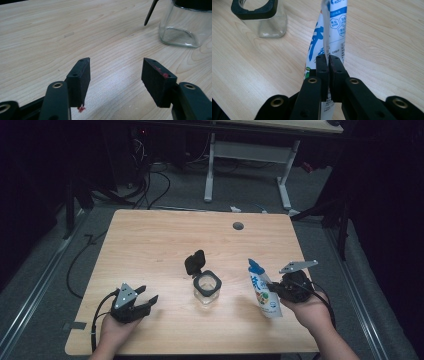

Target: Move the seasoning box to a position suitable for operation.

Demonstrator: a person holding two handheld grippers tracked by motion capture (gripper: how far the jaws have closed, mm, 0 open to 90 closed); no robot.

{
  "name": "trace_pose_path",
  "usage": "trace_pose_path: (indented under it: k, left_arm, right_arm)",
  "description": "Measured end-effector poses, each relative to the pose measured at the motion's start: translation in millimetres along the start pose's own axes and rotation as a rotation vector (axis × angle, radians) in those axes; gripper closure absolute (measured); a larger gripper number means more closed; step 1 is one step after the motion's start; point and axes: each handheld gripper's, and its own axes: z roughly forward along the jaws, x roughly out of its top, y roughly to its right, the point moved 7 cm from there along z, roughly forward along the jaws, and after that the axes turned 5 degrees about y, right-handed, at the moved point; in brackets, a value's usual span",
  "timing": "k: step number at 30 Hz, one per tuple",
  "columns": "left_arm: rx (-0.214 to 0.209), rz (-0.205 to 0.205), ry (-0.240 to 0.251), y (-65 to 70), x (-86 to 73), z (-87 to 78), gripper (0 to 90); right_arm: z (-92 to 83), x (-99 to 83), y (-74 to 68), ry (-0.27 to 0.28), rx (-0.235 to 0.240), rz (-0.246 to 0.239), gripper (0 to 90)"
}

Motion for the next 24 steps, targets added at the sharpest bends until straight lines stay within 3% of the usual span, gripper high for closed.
trace_pose_path:
  k: [24]
  left_arm:
    - [-0.034, 0.004, -0.009, 9.8, -4.4, 0.2, 40.6]
  right_arm:
    - [-5.0, 0.4, -8.1, -0.111, 0.020, -0.031, 89.0]
